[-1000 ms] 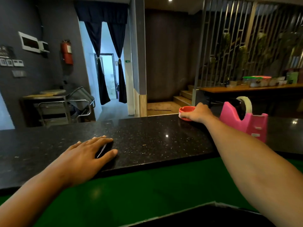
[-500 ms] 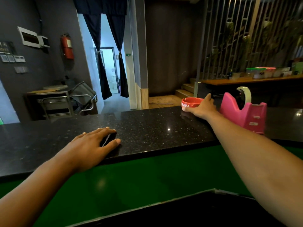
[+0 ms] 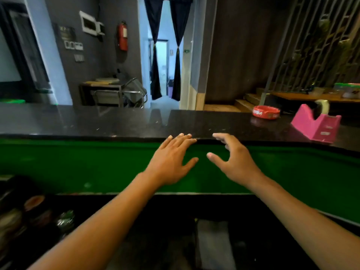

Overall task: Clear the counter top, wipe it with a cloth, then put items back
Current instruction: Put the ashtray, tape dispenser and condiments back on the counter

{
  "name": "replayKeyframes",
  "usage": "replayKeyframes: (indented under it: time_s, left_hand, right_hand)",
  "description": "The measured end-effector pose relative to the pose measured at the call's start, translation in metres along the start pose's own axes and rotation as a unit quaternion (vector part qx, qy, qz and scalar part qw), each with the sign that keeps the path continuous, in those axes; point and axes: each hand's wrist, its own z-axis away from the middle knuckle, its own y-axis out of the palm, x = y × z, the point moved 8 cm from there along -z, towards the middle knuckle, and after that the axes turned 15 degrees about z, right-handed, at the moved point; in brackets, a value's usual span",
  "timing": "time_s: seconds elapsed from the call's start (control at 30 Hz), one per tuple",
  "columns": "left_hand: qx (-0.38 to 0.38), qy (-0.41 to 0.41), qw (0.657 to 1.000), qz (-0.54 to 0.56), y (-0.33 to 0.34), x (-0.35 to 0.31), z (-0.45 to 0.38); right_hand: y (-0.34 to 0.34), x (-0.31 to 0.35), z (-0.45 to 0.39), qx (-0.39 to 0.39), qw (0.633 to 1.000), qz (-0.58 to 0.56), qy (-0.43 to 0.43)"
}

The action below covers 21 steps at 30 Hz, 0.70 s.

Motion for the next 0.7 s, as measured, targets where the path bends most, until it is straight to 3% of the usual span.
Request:
replayKeyframes:
  time_s: [0.07,0.13,0.23,0.43,0.53,0.7]
  left_hand:
    - [-0.064,0.002,0.997,0.05,-0.005,0.011,0.067]
    - [-0.081,-0.053,0.992,0.078,0.001,0.045,0.138]
    - [-0.052,-0.178,0.979,0.085,0.014,0.115,0.242]
    - [0.006,-0.385,0.921,0.051,0.01,0.234,0.399]
    - [0.03,-0.414,0.909,0.016,0.008,0.268,0.446]
    - [0.031,-0.383,0.923,-0.028,0.015,0.282,0.467]
  right_hand:
    - [0.04,0.044,0.032,0.041,0.998,-0.019,-0.049]
    - [0.089,0.078,0.063,0.091,0.993,-0.036,-0.066]
    - [0.17,0.116,0.102,0.172,0.982,-0.057,-0.055]
    - [0.322,0.172,0.158,0.297,0.952,-0.067,-0.007]
    - [0.378,0.191,0.173,0.334,0.939,-0.077,0.039]
    - [0.444,0.225,0.155,0.353,0.932,-0.062,0.05]
